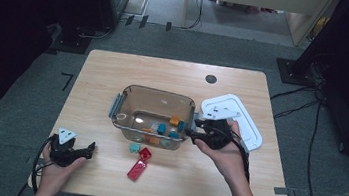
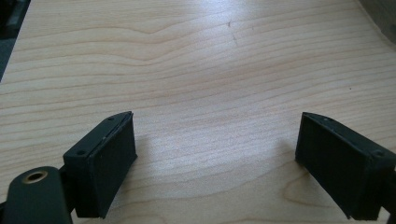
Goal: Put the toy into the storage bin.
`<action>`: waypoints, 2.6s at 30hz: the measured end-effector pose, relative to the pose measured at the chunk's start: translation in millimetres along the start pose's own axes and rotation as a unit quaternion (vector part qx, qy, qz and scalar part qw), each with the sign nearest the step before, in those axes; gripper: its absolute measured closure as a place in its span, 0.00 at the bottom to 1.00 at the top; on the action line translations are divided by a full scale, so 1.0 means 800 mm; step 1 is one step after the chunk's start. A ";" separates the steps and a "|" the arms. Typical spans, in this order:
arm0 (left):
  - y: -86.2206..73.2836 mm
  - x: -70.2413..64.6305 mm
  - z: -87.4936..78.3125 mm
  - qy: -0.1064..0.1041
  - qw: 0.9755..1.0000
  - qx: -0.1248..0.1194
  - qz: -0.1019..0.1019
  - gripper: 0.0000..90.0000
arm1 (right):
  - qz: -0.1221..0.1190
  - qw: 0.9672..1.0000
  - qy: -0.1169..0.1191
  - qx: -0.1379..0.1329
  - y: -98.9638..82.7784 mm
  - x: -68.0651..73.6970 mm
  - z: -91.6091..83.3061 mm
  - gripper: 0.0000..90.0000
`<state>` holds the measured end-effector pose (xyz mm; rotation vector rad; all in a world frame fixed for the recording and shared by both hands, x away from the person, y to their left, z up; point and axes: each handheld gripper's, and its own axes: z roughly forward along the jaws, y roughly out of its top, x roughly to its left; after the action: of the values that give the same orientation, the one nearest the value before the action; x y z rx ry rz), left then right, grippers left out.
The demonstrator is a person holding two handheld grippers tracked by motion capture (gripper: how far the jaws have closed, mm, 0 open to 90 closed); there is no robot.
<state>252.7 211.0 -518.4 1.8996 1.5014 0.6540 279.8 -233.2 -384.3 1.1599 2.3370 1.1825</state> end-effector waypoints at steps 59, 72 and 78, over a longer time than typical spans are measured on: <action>0.000 -0.014 -0.001 -0.030 0.999 -0.011 0.024 0.27 | 0.033 0.999 0.021 0.008 -0.092 0.133 0.156 0.67; 0.000 -0.014 -0.001 -0.030 0.999 -0.011 0.024 0.27 | 0.000 1.000 0.005 0.028 -0.123 0.107 0.104 0.67; 0.000 -0.014 -0.001 -0.029 0.999 -0.011 0.024 0.27 | -0.003 1.000 -0.001 0.030 -0.141 0.095 0.083 0.65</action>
<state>249.5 199.8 -517.9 1.9270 1.4107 0.6276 207.3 -177.5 -504.6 1.1726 2.3868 1.1159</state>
